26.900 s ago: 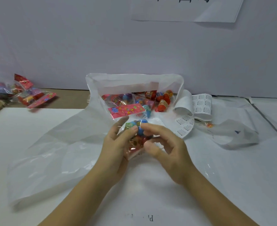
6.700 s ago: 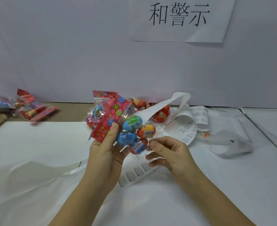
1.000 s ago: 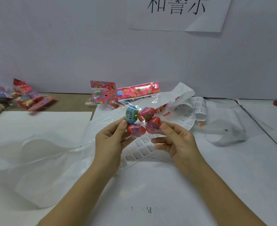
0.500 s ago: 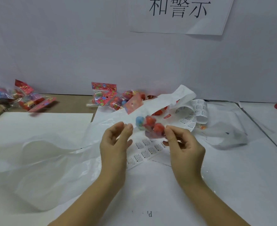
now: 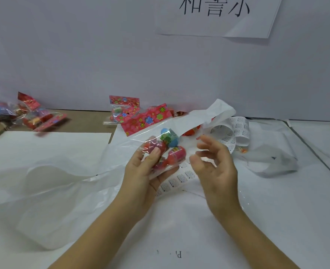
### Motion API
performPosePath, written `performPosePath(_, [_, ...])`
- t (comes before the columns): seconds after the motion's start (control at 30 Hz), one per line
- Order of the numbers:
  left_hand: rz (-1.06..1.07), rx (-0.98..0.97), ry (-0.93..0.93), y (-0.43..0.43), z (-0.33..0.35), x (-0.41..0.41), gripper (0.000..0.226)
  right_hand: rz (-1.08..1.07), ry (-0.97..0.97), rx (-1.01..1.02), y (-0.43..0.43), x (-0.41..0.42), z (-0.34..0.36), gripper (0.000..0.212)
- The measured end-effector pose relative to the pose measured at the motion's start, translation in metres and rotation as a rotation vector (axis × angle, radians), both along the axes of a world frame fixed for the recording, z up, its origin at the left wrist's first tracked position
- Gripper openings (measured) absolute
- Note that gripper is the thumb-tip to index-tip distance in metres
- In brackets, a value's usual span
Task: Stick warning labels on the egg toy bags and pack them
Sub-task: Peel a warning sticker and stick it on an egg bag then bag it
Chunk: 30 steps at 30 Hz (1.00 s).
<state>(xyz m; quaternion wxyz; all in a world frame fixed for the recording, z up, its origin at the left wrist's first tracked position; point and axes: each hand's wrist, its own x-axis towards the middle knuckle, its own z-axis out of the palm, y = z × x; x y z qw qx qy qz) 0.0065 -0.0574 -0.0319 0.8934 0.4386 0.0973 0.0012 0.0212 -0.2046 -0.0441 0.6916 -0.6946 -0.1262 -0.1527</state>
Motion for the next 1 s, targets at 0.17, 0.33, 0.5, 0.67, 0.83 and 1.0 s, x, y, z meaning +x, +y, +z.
performPosePath(0.17, [-0.131, 0.311, -0.1, 0.0, -0.002, -0.002, 0.051, 0.245, 0.342, 0.225, -0.007, 0.014, 0.0, 0.043])
performPosePath(0.33, [0.011, 1.419, -0.197, 0.035, -0.004, 0.005, 0.029, 0.051, 0.348, 0.416, -0.026, 0.029, -0.001, 0.05])
performPosePath(0.5, [-0.265, 1.879, 0.053, 0.054, -0.002, 0.011, 0.053, 0.096, 0.484, 0.388, -0.027, 0.038, -0.015, 0.037])
performPosePath(0.67, [-0.36, 2.116, 0.104, 0.06, -0.007, 0.01, 0.103, 0.019, 0.529, 0.292, -0.022, 0.04, -0.018, 0.031])
performPosePath(0.83, [-0.329, 2.072, 0.168, 0.075, -0.012, 0.013, 0.117, -0.046, 0.543, 0.273, -0.023, 0.043, -0.017, 0.027])
performPosePath(1.0, [-0.248, 2.017, 0.217, 0.085, -0.004, 0.015, 0.087, -0.127, 0.383, 0.049, -0.037, 0.047, -0.015, 0.015])
